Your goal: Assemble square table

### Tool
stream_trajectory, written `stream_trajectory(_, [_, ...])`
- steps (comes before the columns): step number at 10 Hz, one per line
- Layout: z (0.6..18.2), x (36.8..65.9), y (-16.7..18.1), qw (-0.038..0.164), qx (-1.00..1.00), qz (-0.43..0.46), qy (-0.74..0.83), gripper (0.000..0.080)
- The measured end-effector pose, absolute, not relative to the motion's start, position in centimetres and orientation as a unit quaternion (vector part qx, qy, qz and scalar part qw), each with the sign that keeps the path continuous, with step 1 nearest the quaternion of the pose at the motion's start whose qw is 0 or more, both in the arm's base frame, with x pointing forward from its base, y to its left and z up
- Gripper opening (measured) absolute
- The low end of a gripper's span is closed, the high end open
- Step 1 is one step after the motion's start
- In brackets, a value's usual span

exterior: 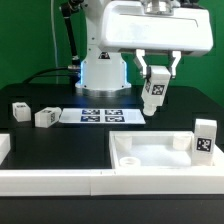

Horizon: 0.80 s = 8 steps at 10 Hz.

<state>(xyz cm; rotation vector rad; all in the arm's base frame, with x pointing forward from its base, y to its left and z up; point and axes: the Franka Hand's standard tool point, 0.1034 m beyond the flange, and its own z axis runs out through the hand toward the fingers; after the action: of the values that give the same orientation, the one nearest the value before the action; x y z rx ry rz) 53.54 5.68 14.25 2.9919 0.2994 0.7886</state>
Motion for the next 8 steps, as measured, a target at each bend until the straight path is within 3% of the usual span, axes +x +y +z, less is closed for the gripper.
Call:
stream_trajectory(2, [14.0, 53.6, 5.0, 0.022, 0.959, 0.267, 0.096, 0.0290])
stream_trajectory(4, [15.5, 57.8, 0.1, 0.045, 0.958, 0.258, 0.120, 0.0290])
stream_trajectory(6, [15.6, 60.7, 0.1, 0.033, 0.961, 0.252, 0.113, 0.0290])
stream_trajectory(8, [15.9, 62.3, 0.4, 0.035, 0.960, 0.252, 0.117, 0.0290])
